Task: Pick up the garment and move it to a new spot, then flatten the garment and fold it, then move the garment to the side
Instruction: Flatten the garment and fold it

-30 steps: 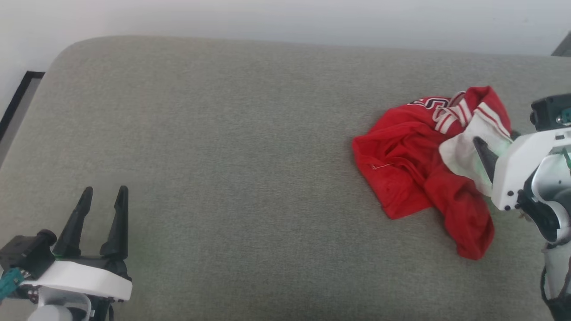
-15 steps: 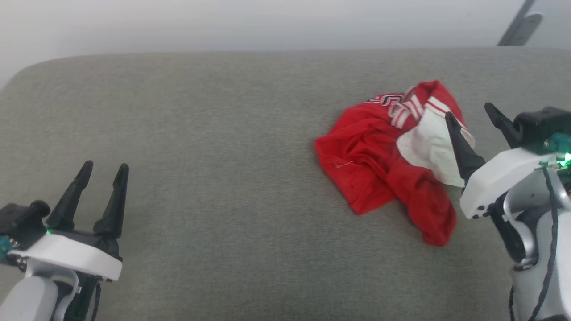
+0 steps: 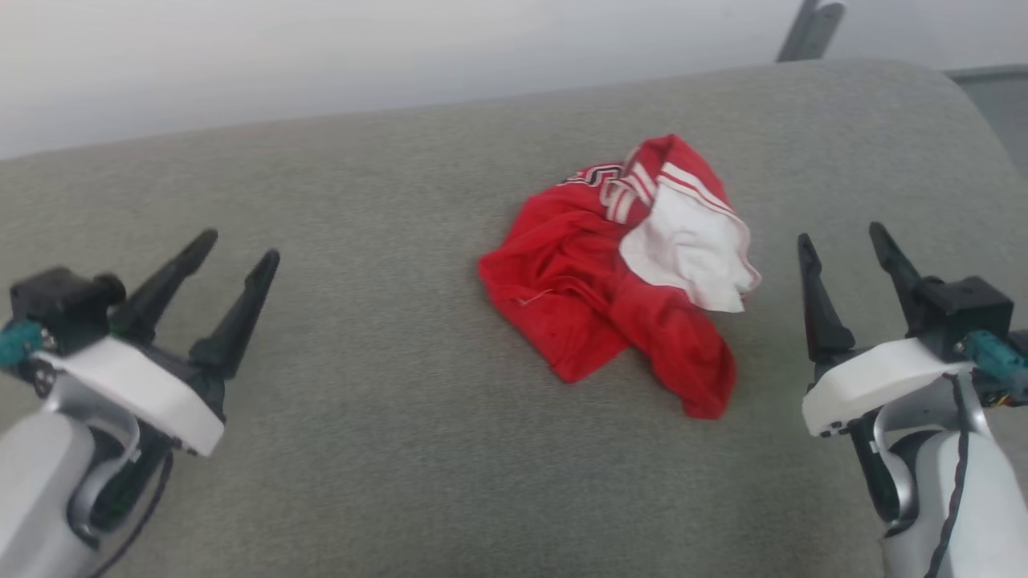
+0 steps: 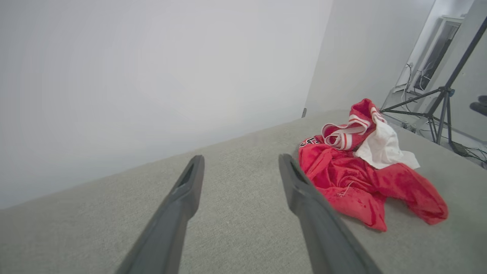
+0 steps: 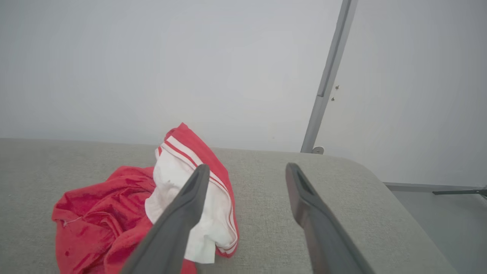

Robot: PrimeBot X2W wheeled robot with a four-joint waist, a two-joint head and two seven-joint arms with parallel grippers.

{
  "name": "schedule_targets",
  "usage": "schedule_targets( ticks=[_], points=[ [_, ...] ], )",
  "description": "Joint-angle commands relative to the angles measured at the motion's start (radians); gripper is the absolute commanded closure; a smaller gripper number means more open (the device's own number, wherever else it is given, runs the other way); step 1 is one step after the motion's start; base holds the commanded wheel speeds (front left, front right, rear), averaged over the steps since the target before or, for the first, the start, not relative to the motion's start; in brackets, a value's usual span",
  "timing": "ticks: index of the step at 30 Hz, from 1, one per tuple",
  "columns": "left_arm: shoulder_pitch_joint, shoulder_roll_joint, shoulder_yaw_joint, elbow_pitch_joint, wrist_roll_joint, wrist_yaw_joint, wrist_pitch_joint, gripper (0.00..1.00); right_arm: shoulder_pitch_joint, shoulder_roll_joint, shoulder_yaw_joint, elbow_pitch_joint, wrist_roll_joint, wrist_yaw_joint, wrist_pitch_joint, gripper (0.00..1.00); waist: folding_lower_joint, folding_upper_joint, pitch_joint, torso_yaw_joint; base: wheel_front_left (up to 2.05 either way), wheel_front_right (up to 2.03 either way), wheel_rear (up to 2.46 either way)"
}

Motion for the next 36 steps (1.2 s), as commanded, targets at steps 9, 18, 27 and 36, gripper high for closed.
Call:
schedule_targets(
  ticks=[9, 18, 27, 36],
  points=[
    [-0.197, 0.12, -0.191, -0.082, -0.103, -0.002, 0.125, 0.0, -0.011, 0.013, 0.02, 0.084, 0.038, -0.002, -0.084, 0.0, 0.0, 0.0, 0.061, -0.144, 0.0, 0.0, 0.0],
    [-0.366, 0.187, -0.356, -0.131, -0.158, -0.002, 0.253, 0.0, -0.048, 0.012, 0.074, 0.154, 0.093, -0.002, -0.149, 0.0, 0.0, 0.0, 0.127, -0.239, 0.0, 0.0, 0.0],
    [-0.492, 0.186, -0.505, -0.103, -0.224, -0.002, 0.369, 0.0, -0.073, 0.012, 0.124, 0.224, 0.141, -0.002, -0.205, 0.0, 0.0, 0.0, 0.174, -0.284, 0.0, 0.0, 0.0],
    [-0.574, 0.131, -0.587, 0.018, -0.263, -0.002, 0.524, 0.0, -0.101, 0.013, 0.153, 0.265, 0.164, -0.002, -0.231, 0.0, 0.0, 0.0, 0.218, -0.296, 0.0, 0.0, 0.0]
  ],
)
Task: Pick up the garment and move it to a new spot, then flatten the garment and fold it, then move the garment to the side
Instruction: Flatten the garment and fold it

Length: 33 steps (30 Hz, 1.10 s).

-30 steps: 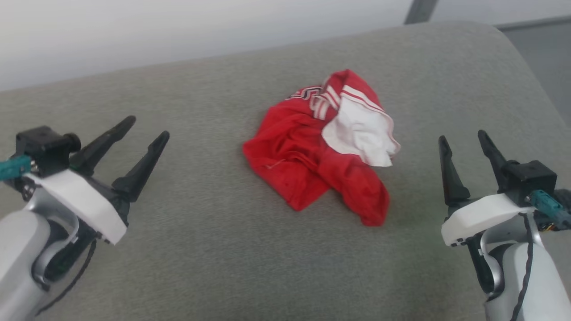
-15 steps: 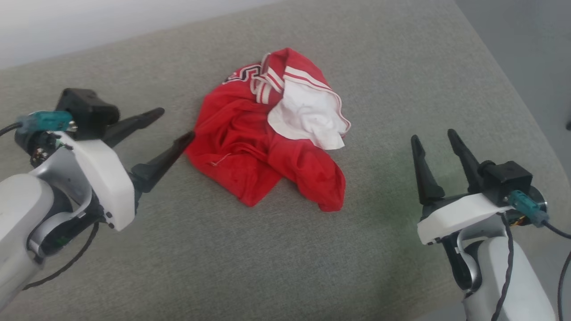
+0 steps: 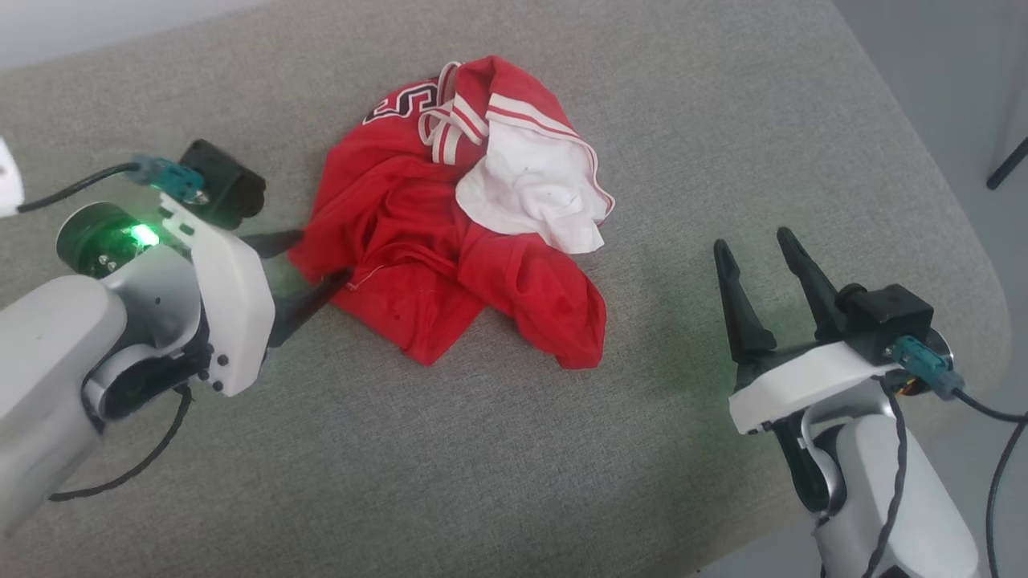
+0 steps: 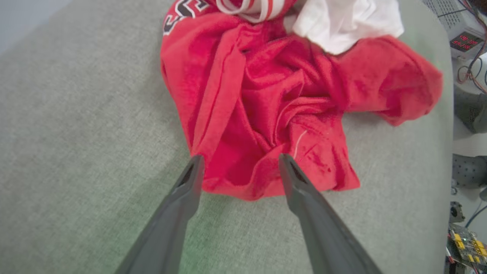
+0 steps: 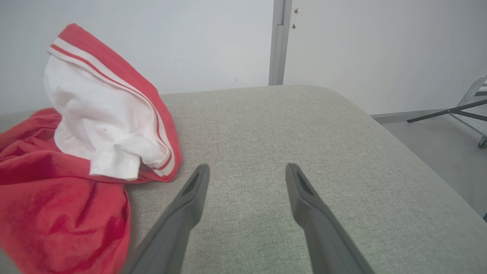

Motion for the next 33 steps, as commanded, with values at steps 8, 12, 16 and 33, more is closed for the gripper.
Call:
schedule_targets(
  ticks=[8, 12, 16, 33],
  points=[
    [-0.019, -0.082, -0.087, 0.153, 0.042, 0.001, 0.099, 0.71, -0.033, 0.002, 0.019, 0.034, 0.016, -0.002, -0.02, 0.0, 0.0, 0.0, 0.028, -0.003, 0.0, 0.0, 0.0],
    [-0.013, -0.113, -0.114, 0.186, 0.058, -0.001, 0.115, 1.0, -0.045, 0.002, 0.021, 0.044, 0.016, -0.002, -0.019, 0.0, 0.0, 0.0, 0.032, 0.004, 0.0, 0.0, 0.0],
    [-0.026, -0.117, -0.112, 0.195, 0.041, -0.002, 0.116, 1.0, -0.05, 0.002, 0.013, 0.055, 0.008, -0.002, -0.022, 0.0, 0.0, 0.0, 0.03, 0.018, 0.0, 0.0, 0.0],
    [0.042, 0.149, -0.023, 0.074, -0.108, 0.062, 0.086, 1.0, -0.008, 0.001, -0.056, 0.052, -0.054, -0.002, 0.016, 0.0, 0.0, 0.0, -0.053, 0.108, 0.0, 0.0, 0.0]
  ],
)
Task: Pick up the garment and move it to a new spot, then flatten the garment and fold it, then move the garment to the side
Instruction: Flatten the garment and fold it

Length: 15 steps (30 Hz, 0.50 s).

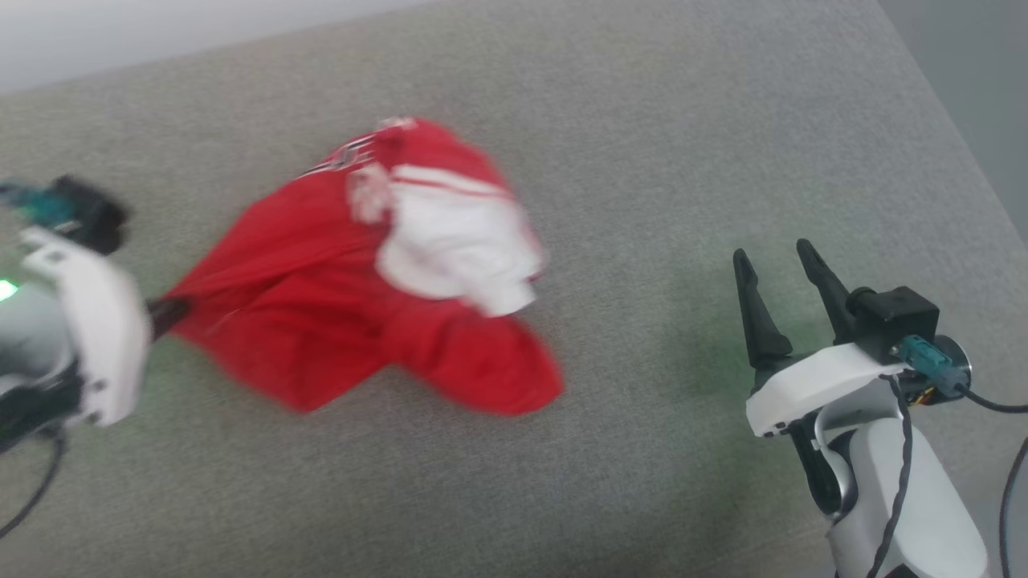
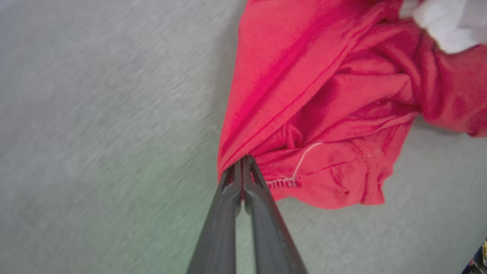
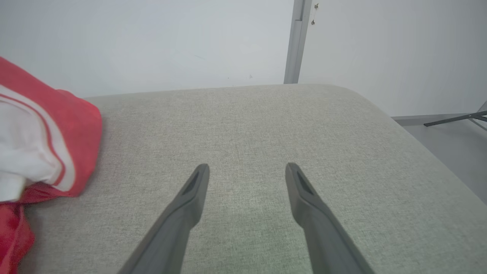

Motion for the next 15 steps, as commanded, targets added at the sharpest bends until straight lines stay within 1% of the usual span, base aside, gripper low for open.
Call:
schedule_targets(
  ticks=[1, 4, 6, 9, 12, 14, 15],
  points=[
    [0.023, 0.025, 0.003, -0.001, -0.021, 0.014, -0.003, 1.0, 0.007, 0.001, -0.004, -0.006, -0.003, -0.002, 0.004, 0.0, 0.0, 0.0, -0.011, 0.012, 0.0, 0.0, 0.0],
    [0.071, 0.092, 0.001, -0.008, -0.047, 0.04, -0.004, 1.0, 0.017, 0.0, -0.01, -0.016, -0.008, -0.002, 0.015, 0.0, 0.0, 0.0, -0.022, 0.026, 0.0, 0.0, 0.0],
    [0.099, 0.12, -0.001, -0.004, -0.068, 0.047, -0.013, 1.0, 0.018, 0.001, -0.013, -0.021, -0.012, -0.002, 0.023, 0.0, 0.0, 0.0, -0.026, 0.034, 0.0, 0.0, 0.0],
    [0.132, 0.133, 0.003, 0.021, -0.095, 0.03, -0.04, 1.0, 0.018, 0.001, -0.011, -0.03, -0.01, -0.002, 0.031, 0.0, 0.0, 0.0, -0.029, 0.047, 0.0, 0.0, 0.0],
    [0.137, 0.124, 0.011, 0.05, -0.115, 0.016, -0.061, 1.0, 0.008, 0.001, -0.007, -0.038, -0.009, -0.002, 0.036, 0.0, 0.0, 0.0, -0.029, 0.056, 0.0, 0.0, 0.0],
    [0.112, 0.114, 0.019, 0.057, -0.098, 0.008, -0.074, 0.43, 0.003, 0.001, -0.007, -0.042, -0.009, -0.002, 0.04, 0.0, 0.0, 0.0, -0.029, 0.062, 0.0, 0.0, 0.0],
    [0.102, 0.108, 0.024, 0.054, -0.094, 0.005, -0.077, 0.05, 0.001, 0.001, -0.008, -0.044, -0.009, -0.002, 0.041, 0.0, 0.0, 0.0, -0.03, 0.064, 0.0, 0.0, 0.0]
  ],
)
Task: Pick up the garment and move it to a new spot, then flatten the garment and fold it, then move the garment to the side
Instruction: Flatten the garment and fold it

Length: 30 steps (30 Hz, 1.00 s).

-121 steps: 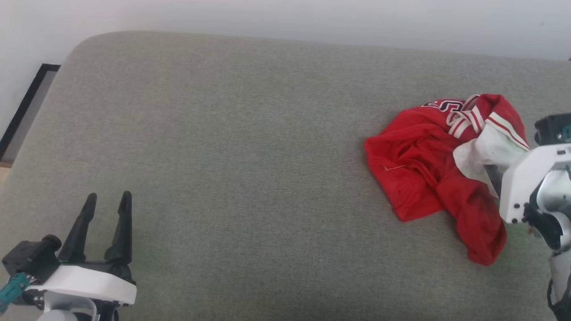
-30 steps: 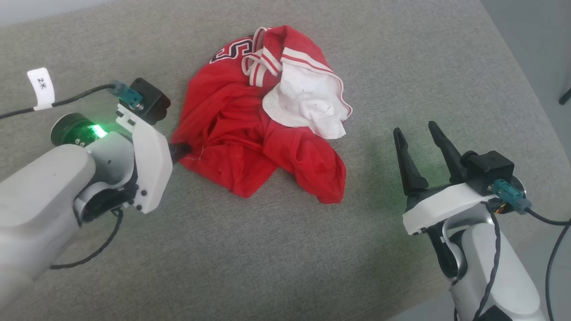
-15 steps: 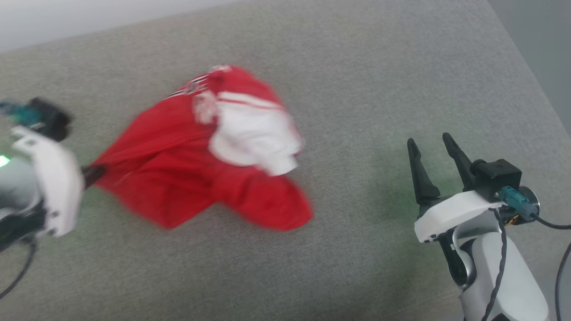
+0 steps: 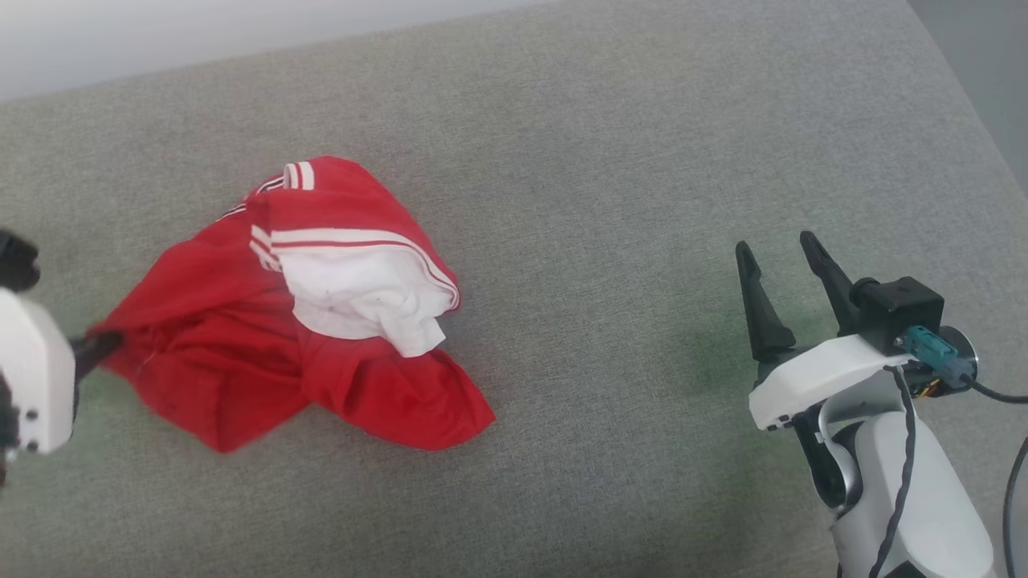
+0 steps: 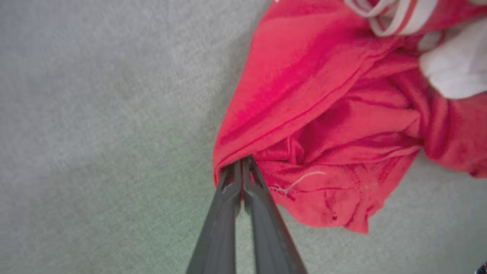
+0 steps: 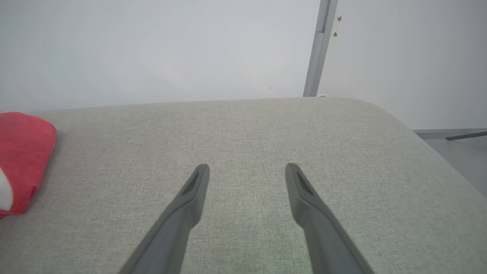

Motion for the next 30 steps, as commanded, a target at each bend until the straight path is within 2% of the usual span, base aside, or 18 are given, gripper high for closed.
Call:
schedule_targets(
  ticks=[1, 10, 17, 21, 29, 30],
  points=[
    [-0.025, -0.005, 0.01, -0.003, 0.012, -0.004, -0.005, 0.0, -0.005, 0.0, 0.0, -0.006, -0.001, -0.002, 0.0, 0.0, 0.0, 0.0, -0.001, 0.003, 0.0, 0.0, 0.0],
    [-0.125, -0.032, 0.029, -0.12, 0.045, 0.01, 0.057, 0.0, -0.015, 0.001, 0.011, -0.012, -0.005, -0.002, 0.001, 0.0, 0.0, 0.0, -0.009, 0.004, 0.0, 0.0, 0.0],
    [-0.191, -0.065, 0.027, -0.264, 0.074, 0.054, 0.137, 0.0, -0.022, 0.001, 0.024, -0.027, -0.005, -0.002, 0.011, 0.0, 0.0, 0.0, -0.003, -0.007, 0.0, 0.0, 0.0],
    [-0.198, -0.096, 0.021, -0.317, 0.055, 0.08, 0.172, 0.0, -0.03, 0.001, 0.031, -0.034, -0.004, -0.002, 0.012, 0.0, 0.0, 0.0, 0.006, -0.019, 0.0, 0.0, 0.0],
    [-0.181, -0.148, -0.006, -0.314, 0.077, 0.099, 0.175, 0.02, -0.024, 0.001, 0.041, -0.041, 0.009, -0.002, 0.007, 0.0, 0.0, 0.0, 0.027, -0.039, 0.0, 0.0, 0.0],
    [-0.18, -0.155, -0.011, -0.306, 0.081, 0.091, 0.175, 0.52, -0.023, 0.0, 0.042, -0.04, 0.01, -0.002, 0.005, 0.0, 0.0, 0.0, 0.03, -0.042, 0.0, 0.0, 0.0]
  ],
)
